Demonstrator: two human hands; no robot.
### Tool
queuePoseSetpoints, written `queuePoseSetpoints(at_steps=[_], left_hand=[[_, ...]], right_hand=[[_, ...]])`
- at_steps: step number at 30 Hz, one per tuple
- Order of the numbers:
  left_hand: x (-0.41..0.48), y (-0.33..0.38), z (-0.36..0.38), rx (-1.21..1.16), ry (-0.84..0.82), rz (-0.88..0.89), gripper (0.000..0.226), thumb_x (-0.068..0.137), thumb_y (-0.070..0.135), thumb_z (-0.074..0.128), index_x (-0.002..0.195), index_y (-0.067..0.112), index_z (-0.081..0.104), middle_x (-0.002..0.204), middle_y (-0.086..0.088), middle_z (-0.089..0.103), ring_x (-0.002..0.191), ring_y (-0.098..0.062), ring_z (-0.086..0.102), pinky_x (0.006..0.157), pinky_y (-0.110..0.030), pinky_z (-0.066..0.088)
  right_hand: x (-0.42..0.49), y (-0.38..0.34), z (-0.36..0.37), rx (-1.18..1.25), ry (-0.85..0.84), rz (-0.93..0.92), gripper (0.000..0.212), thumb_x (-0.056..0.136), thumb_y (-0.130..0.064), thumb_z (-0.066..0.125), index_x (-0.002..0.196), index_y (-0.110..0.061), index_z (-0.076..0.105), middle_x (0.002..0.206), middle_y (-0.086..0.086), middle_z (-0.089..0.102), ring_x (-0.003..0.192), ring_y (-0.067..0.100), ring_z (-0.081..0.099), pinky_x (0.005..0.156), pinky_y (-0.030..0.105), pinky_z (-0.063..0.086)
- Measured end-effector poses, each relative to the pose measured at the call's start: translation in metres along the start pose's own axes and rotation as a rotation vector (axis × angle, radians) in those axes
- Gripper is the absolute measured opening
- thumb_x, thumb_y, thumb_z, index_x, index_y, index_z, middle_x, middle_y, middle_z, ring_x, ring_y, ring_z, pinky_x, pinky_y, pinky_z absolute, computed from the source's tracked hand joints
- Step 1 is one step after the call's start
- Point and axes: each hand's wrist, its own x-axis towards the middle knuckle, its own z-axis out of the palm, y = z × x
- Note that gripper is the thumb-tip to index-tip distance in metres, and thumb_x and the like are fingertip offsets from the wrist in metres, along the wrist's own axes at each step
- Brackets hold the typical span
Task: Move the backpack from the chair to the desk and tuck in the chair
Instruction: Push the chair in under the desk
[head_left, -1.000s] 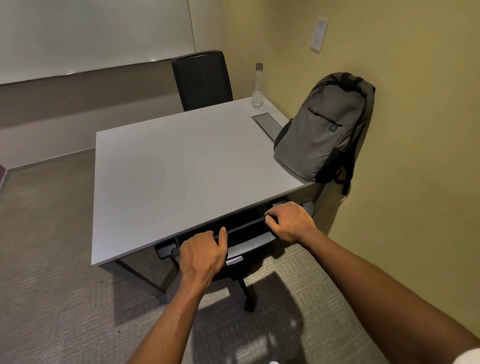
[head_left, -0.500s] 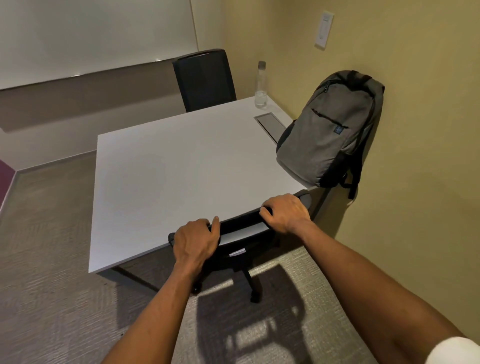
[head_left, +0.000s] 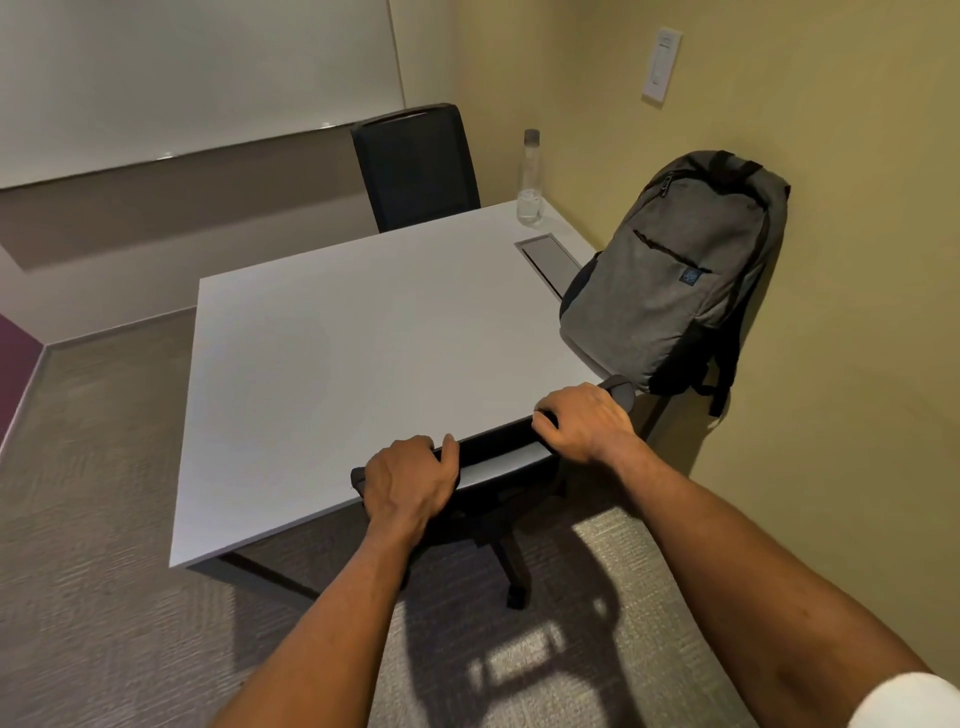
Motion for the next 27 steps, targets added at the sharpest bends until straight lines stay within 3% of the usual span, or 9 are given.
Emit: queuePoseSetpoints(at_steps=[7, 10, 13, 16, 19, 22, 25, 27], left_hand=[[-0.002, 0.000, 0.000, 0.017, 0.000, -0.001, 0.063, 0.094, 0.061, 0.028, 0.056, 0.019, 0.058, 0.052, 0.003, 0.056, 0.049, -0.015, 0.048, 0.060, -0.035, 0.037], [-0.002, 0.001, -0.001, 0.014, -0.007, -0.006, 0.061, 0.093, 0.059, 0.029, 0.057, 0.019, 0.057, 0.054, 0.003, 0.057, 0.050, -0.015, 0.049, 0.060, -0.035, 0.038], [-0.003, 0.000, -0.001, 0.013, -0.004, -0.013, 0.060, 0.093, 0.058, 0.029, 0.059, 0.020, 0.059, 0.056, 0.002, 0.059, 0.053, -0.019, 0.053, 0.062, -0.036, 0.043], [-0.004, 0.001, 0.000, 0.007, -0.004, -0.002, 0.061, 0.094, 0.058, 0.027, 0.063, 0.020, 0.062, 0.059, 0.001, 0.061, 0.058, -0.021, 0.058, 0.066, -0.038, 0.050], [-0.005, -0.001, -0.001, 0.014, -0.011, 0.029, 0.061, 0.096, 0.057, 0.025, 0.066, 0.020, 0.063, 0.060, 0.003, 0.059, 0.059, -0.020, 0.056, 0.068, -0.037, 0.045], [-0.007, -0.005, -0.006, 0.050, -0.051, 0.073, 0.062, 0.100, 0.053, 0.022, 0.077, 0.016, 0.066, 0.072, -0.002, 0.067, 0.073, -0.028, 0.062, 0.078, -0.041, 0.043], [-0.009, -0.009, -0.015, 0.068, -0.087, 0.106, 0.063, 0.106, 0.049, 0.020, 0.102, 0.012, 0.071, 0.103, -0.012, 0.076, 0.096, -0.033, 0.067, 0.098, -0.046, 0.044], [-0.015, -0.016, -0.016, 0.047, -0.067, 0.082, 0.064, 0.107, 0.046, 0.020, 0.120, 0.009, 0.070, 0.124, -0.013, 0.073, 0.117, -0.032, 0.064, 0.116, -0.049, 0.036]], right_hand=[[-0.004, 0.000, 0.002, 0.023, 0.044, -0.008, 0.052, 0.098, -0.051, 0.034, 0.078, -0.020, 0.070, 0.078, -0.001, 0.073, 0.071, 0.020, 0.064, 0.075, 0.038, 0.052], [-0.006, 0.000, 0.002, 0.027, 0.058, -0.006, 0.051, 0.097, -0.050, 0.034, 0.081, -0.020, 0.072, 0.080, -0.002, 0.074, 0.076, 0.019, 0.065, 0.086, 0.042, 0.054], [-0.006, 0.003, 0.006, 0.005, 0.068, -0.021, 0.057, 0.097, -0.052, 0.030, 0.102, -0.024, 0.079, 0.101, -0.004, 0.080, 0.098, 0.016, 0.068, 0.107, 0.040, 0.047], [-0.008, 0.003, 0.009, -0.023, 0.080, -0.038, 0.059, 0.099, -0.051, 0.027, 0.109, -0.024, 0.079, 0.110, -0.005, 0.080, 0.106, 0.014, 0.067, 0.110, 0.038, 0.044], [-0.009, 0.001, 0.008, -0.055, 0.040, -0.040, 0.061, 0.102, -0.050, 0.023, 0.114, -0.023, 0.076, 0.117, -0.002, 0.078, 0.109, 0.016, 0.066, 0.110, 0.038, 0.045], [-0.014, -0.012, 0.001, -0.032, -0.030, -0.003, 0.056, 0.108, -0.045, 0.029, 0.143, -0.017, 0.064, 0.146, 0.005, 0.066, 0.135, 0.021, 0.058, 0.125, 0.039, 0.035], [-0.021, -0.030, -0.010, -0.023, -0.098, -0.029, 0.061, 0.110, -0.045, 0.031, 0.163, -0.014, 0.040, 0.168, 0.007, 0.043, 0.157, 0.021, 0.038, 0.134, 0.038, 0.017], [-0.025, -0.053, -0.014, -0.024, -0.129, -0.046, 0.065, 0.110, -0.047, 0.029, 0.167, -0.015, 0.029, 0.174, 0.006, 0.032, 0.162, 0.020, 0.027, 0.137, 0.038, 0.008]])
